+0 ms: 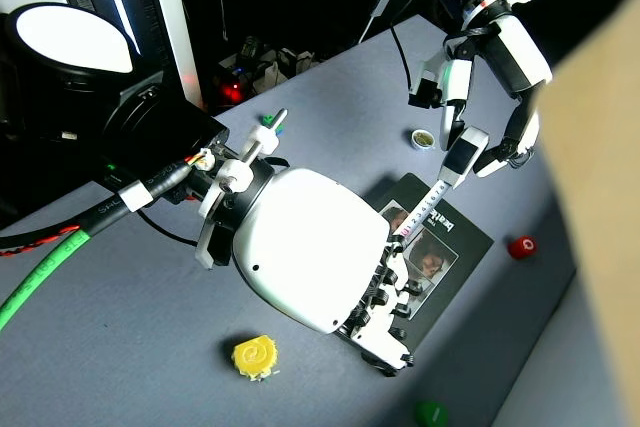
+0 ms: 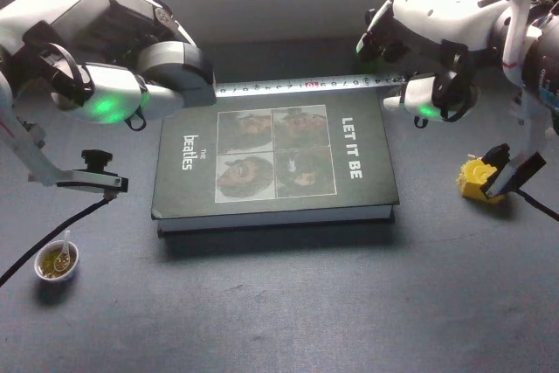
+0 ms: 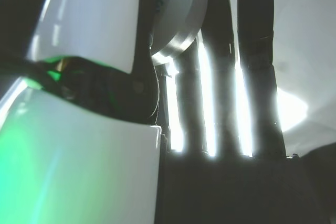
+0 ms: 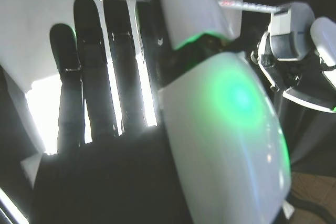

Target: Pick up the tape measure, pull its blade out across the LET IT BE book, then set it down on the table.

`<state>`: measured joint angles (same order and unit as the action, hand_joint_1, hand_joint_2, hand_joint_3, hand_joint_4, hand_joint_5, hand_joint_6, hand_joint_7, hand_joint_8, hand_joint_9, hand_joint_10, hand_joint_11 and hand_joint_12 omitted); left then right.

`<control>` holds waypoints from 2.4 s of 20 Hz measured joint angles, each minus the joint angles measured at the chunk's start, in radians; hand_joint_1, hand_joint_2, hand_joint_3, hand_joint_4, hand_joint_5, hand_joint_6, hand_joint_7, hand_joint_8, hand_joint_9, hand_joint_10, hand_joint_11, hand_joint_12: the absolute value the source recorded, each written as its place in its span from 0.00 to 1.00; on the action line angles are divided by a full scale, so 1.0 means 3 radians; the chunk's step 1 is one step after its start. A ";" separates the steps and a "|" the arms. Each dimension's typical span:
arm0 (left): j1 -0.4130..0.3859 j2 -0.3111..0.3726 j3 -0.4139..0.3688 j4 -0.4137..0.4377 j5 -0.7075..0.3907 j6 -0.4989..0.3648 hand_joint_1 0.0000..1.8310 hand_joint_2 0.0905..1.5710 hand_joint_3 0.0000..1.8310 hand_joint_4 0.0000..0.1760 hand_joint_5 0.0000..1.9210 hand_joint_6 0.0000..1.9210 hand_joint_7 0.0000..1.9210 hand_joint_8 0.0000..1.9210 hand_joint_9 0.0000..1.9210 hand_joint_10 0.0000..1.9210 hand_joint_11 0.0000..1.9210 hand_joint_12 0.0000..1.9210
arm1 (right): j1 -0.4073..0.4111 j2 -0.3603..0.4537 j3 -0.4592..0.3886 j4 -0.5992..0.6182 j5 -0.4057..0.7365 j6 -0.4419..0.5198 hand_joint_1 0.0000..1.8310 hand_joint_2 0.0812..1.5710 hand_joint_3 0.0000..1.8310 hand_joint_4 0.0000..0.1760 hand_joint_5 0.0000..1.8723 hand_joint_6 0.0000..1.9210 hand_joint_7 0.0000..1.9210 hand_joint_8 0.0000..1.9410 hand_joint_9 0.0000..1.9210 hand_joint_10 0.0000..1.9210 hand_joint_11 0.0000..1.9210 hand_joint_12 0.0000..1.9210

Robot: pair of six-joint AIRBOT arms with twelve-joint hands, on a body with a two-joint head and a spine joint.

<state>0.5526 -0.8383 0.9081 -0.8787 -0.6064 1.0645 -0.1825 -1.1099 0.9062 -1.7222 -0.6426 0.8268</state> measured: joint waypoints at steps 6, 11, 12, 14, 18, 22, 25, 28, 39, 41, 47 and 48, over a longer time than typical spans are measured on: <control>-0.0008 0.0001 0.0000 -0.0013 -0.0031 -0.0020 0.76 0.65 0.00 0.00 0.60 0.32 0.61 0.36 0.50 0.57 0.44 0.50 | 0.0000 0.0000 0.0022 -0.0022 0.0000 0.0023 0.58 0.69 0.00 0.00 0.41 0.01 0.46 0.01 0.40 0.02 0.12 0.67; -0.0006 0.0001 0.0000 -0.0014 -0.0039 -0.0022 0.76 0.65 0.00 0.00 0.56 0.37 0.63 0.32 0.50 0.58 0.41 0.52 | 0.0000 0.0001 0.0062 -0.0027 -0.0001 0.0027 0.59 0.69 0.00 0.00 0.41 0.01 0.46 0.01 0.42 0.02 0.13 0.67; -0.0006 0.0000 0.0000 -0.0014 -0.0038 -0.0022 0.76 0.65 0.00 0.00 0.57 0.36 0.63 0.33 0.49 0.59 0.41 0.52 | 0.0003 0.0000 0.0062 -0.0042 -0.0001 0.0028 0.59 0.69 0.00 0.00 0.41 0.01 0.46 0.00 0.41 0.02 0.13 0.67; -0.0006 0.0000 0.0000 -0.0014 -0.0043 -0.0022 0.76 0.65 0.00 0.00 0.57 0.34 0.62 0.34 0.50 0.59 0.43 0.49 | 0.0018 0.0000 0.0062 -0.0050 0.0004 0.0041 0.60 0.69 0.00 0.00 0.42 0.01 0.46 0.00 0.41 0.02 0.14 0.67; -0.0005 0.0000 -0.0001 -0.0014 -0.0047 -0.0022 0.76 0.65 0.00 0.00 0.58 0.33 0.61 0.36 0.50 0.58 0.44 0.49 | 0.0034 0.0001 0.0062 -0.0070 -0.0003 0.0036 0.59 0.69 0.00 0.00 0.42 0.01 0.47 0.00 0.41 0.02 0.13 0.66; -0.0005 0.0001 -0.0001 -0.0014 -0.0050 -0.0022 0.76 0.65 0.00 0.00 0.56 0.36 0.60 0.37 0.50 0.58 0.43 0.50 | 0.0033 0.0001 0.0062 -0.0070 -0.0003 0.0037 0.59 0.69 0.00 0.00 0.42 0.01 0.47 0.00 0.41 0.02 0.14 0.66; -0.0003 0.0000 -0.0001 -0.0014 -0.0050 -0.0020 0.76 0.65 0.00 0.00 0.59 0.32 0.60 0.37 0.50 0.58 0.44 0.50 | 0.0033 0.0001 0.0062 -0.0072 -0.0003 0.0037 0.59 0.69 0.00 0.00 0.42 0.01 0.47 0.00 0.41 0.02 0.14 0.66; -0.0003 0.0000 -0.0001 -0.0009 -0.0050 -0.0020 0.76 0.65 0.00 0.00 0.58 0.32 0.61 0.37 0.50 0.57 0.42 0.48 | 0.0033 0.0001 0.0070 -0.0072 0.0001 0.0037 0.58 0.69 0.00 0.00 0.42 0.01 0.47 0.00 0.41 0.02 0.14 0.66; -0.0003 0.0001 -0.0001 -0.0005 -0.0050 -0.0019 0.76 0.65 0.00 0.00 0.57 0.35 0.60 0.38 0.49 0.59 0.42 0.51 | 0.0024 -0.0005 0.0112 -0.0070 0.0033 0.0046 0.58 0.69 0.00 0.00 0.42 0.01 0.47 0.00 0.42 0.01 0.14 0.66; -0.0003 0.0000 -0.0001 -0.0005 -0.0050 -0.0019 0.76 0.65 0.00 0.00 0.59 0.32 0.60 0.38 0.49 0.58 0.43 0.50 | 0.0024 -0.0005 0.0112 -0.0072 0.0032 0.0046 0.58 0.69 0.00 0.00 0.43 0.01 0.48 0.01 0.43 0.02 0.15 0.67; -0.0003 -0.0003 -0.0001 0.0013 -0.0050 -0.0019 0.76 0.65 0.00 0.00 0.58 0.33 0.61 0.37 0.49 0.58 0.42 0.51 | 0.0024 -0.0005 0.0112 -0.0071 0.0036 0.0047 0.65 0.73 0.00 0.00 0.42 0.70 0.50 0.51 0.50 0.14 0.26 0.73; -0.0003 -0.0004 -0.0001 0.0013 -0.0048 -0.0020 0.76 0.65 0.00 0.00 0.58 0.33 0.61 0.37 0.49 0.58 0.42 0.51 | 0.0024 -0.0005 0.0112 -0.0072 0.0036 0.0047 0.65 0.73 0.00 0.00 0.42 0.69 0.51 0.50 0.49 0.21 0.28 0.72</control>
<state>0.5518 -0.8394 0.9077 -0.8749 -0.6209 1.0584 -0.1753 -1.1114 0.9398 -1.7439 -0.6319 0.8410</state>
